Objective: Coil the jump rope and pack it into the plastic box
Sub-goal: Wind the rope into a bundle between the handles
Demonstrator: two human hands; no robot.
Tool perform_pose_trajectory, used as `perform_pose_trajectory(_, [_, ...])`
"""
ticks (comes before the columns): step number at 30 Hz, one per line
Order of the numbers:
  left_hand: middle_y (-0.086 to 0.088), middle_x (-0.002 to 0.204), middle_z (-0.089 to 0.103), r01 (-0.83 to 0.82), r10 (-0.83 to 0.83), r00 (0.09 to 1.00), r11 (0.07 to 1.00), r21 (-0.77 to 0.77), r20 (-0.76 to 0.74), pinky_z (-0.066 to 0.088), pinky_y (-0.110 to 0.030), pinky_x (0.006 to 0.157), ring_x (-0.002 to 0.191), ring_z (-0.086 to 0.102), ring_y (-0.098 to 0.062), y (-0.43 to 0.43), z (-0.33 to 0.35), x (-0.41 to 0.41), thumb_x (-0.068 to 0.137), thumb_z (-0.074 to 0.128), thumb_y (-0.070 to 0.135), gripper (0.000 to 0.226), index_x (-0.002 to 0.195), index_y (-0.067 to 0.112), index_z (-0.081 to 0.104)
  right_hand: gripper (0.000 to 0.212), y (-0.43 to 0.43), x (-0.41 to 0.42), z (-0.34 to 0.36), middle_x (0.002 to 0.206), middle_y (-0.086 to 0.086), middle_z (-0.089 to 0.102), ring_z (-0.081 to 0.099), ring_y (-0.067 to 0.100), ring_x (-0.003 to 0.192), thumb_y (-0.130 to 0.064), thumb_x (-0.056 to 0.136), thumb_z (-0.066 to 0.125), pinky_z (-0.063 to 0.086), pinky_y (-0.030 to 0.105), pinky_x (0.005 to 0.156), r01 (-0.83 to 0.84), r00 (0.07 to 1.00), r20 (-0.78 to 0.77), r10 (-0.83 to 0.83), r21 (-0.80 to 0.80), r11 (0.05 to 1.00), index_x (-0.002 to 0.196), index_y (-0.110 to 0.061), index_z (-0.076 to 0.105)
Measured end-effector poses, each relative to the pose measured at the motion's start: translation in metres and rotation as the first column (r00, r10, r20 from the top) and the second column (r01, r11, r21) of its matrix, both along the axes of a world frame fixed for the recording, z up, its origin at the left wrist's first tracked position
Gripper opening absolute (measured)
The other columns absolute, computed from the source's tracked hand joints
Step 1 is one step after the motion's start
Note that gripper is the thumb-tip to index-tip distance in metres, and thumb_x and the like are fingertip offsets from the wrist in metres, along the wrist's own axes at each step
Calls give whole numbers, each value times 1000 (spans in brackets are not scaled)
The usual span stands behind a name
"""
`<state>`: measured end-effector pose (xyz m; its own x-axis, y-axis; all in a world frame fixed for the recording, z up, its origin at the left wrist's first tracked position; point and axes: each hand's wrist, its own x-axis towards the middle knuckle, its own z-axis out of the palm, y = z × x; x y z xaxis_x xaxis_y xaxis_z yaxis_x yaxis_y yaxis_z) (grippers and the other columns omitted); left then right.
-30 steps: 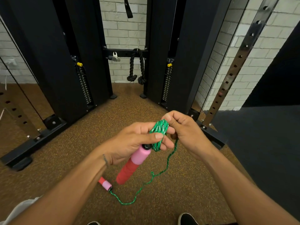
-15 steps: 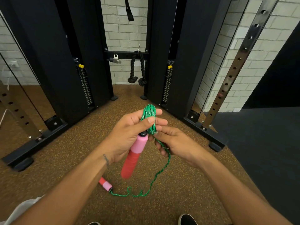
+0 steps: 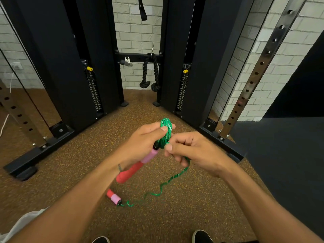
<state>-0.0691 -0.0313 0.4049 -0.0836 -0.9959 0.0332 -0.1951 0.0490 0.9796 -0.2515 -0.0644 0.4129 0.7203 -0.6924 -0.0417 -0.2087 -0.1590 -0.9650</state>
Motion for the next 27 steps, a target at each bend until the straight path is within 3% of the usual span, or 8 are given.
perform_pose_trajectory(3, [7,116,71,-50,50,999,998,25,19,47,-37,100,109,65,-12,1,3,-3,95,51,37,29,113,31,73,14,-1,-4,-1,60,-6,58,49,9,55,-21,91,69,41,22,50,22,999,33,-21,-59,998,77,-20,72])
perform_pose_trajectory(7, [10,88,72,117,-119,990,993,33,74,47,-23,76,82,65,-6,4,9,-1,81,50,29,25,92,20,70,10,-3,-9,2,65,3,64,58,13,57,-17,86,72,42,20,48,85,982,172,-80,-22,996,76,-17,71])
perform_pose_trajectory(9, [1,98,75,213,-217,973,975,64,76,52,-25,86,93,70,-11,5,8,1,80,50,21,31,104,12,67,9,-6,-11,2,63,1,64,60,14,60,-19,87,70,40,19,49,128,970,210,-120,-22,992,79,-15,70])
perform_pose_trajectory(12, [-2,111,75,320,-328,938,944,79,115,52,-35,98,106,69,-16,7,7,3,88,58,18,32,119,13,61,12,-10,-9,0,67,-1,60,44,7,55,-29,85,69,37,20,52,188,960,226,-168,-72,980,82,-18,71])
perform_pose_trajectory(15, [-5,112,75,334,-337,939,941,50,66,54,-35,96,104,70,-17,8,8,1,92,59,30,36,120,8,61,14,-9,-6,0,72,5,56,43,6,57,-30,86,67,41,16,56,245,940,274,-206,-118,962,83,-16,68])
perform_pose_trajectory(19, [-8,106,76,362,-357,932,929,80,-63,53,-29,92,97,69,-18,8,10,2,91,57,27,41,126,5,60,13,-12,-4,-2,72,-6,60,52,3,62,-31,83,67,41,12,56,332,905,318,-281,-118,936,83,-18,65])
perform_pose_trajectory(23, [-10,104,75,379,-359,915,922,85,-183,53,-31,92,95,68,-19,7,6,1,91,58,21,39,126,5,61,12,-17,-4,-7,71,-6,62,51,10,65,-39,84,65,41,18,56,320,919,258,-297,-52,946,78,-29,69])
perform_pose_trajectory(27, [-10,99,75,384,-353,899,920,81,-257,54,-26,85,91,67,-18,7,7,2,92,58,16,38,126,2,61,23,-17,-3,-8,79,4,65,51,18,72,-41,87,58,41,27,64,293,929,229,-291,24,956,86,-20,68])
